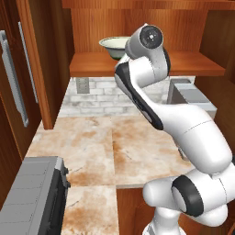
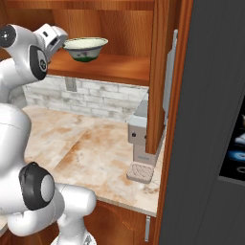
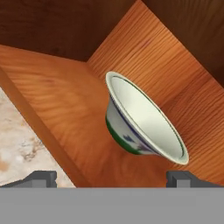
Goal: Move the bowls from the cabinet to the plates on the dining table.
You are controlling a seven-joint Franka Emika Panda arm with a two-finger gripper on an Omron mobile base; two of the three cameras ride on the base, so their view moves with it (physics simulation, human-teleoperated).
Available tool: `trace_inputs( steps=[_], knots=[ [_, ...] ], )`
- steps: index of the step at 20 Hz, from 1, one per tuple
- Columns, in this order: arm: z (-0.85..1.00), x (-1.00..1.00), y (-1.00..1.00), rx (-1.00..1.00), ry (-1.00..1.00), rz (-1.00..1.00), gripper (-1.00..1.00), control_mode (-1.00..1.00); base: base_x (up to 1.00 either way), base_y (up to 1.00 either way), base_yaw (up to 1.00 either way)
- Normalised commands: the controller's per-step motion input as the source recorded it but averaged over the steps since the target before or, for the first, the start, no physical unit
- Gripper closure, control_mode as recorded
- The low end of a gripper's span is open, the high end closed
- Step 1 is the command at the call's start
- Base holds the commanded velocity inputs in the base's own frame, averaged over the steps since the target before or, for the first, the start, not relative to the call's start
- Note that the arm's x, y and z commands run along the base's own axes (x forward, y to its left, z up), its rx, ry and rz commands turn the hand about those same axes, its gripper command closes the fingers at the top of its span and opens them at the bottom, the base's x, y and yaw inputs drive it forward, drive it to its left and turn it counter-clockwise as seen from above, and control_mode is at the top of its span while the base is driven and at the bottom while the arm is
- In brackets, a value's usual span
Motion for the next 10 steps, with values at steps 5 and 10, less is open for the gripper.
trace_inputs(
  steps=[5, 10],
  knots=[
    [-0.03, 0.23, 0.00, 0.00, 0.01, 0.00, -1.00, -1.00, 0.00, 0.00, 0.00],
    [-0.04, 0.23, 0.00, 0.00, 0.01, 0.00, -1.00, -1.00, 0.00, 0.00, 0.00]
  ],
)
